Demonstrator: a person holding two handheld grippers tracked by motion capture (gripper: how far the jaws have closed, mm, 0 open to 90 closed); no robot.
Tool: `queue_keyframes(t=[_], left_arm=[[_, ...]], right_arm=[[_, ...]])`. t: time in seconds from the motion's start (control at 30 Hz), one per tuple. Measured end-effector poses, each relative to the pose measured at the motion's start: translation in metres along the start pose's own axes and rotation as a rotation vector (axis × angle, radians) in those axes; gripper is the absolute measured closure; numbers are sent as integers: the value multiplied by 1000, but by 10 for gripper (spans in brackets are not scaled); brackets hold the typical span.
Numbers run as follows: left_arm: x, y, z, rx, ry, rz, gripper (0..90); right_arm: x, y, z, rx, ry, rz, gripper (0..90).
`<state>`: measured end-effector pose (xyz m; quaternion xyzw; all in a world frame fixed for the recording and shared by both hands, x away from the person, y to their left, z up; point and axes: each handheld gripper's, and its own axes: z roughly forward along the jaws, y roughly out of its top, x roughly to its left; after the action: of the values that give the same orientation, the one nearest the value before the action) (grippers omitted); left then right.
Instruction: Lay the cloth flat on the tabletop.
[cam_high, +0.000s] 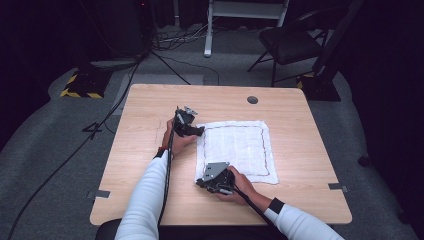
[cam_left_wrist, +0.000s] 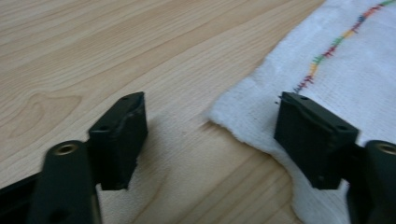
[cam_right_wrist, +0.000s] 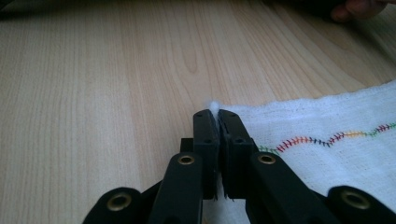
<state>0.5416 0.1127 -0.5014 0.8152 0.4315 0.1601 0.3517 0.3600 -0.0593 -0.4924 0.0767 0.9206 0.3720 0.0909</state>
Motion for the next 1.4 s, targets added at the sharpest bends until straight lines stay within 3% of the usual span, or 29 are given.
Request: queue_keyframes(t=[0.07,0.2,0.33,0.73,1.03,1.33,1.4], left_arm=[[-2,0,-2,-5,-39,52,457],[-4,0,-3,-1,-92,78,692],[-2,-1,-6,4,-113,79,827],[15,-8,-26,-27,-62,75,866],[18,-7,-34,-32,-46,91,868],[28,-10,-48,-77,-56,58,870],[30,-10,-50,-84,-50,66,870]], right_arm=[[1,0,0,1,-2,3,869],[1,1,0,-1,-4,3,870],[1,0,-1,-3,-4,3,870],[1,5,-5,-32,-20,-5,870],[5,13,-1,-46,-32,-23,871],[4,22,-2,-70,-36,-25,871],[4,23,-3,-73,-37,-24,871]])
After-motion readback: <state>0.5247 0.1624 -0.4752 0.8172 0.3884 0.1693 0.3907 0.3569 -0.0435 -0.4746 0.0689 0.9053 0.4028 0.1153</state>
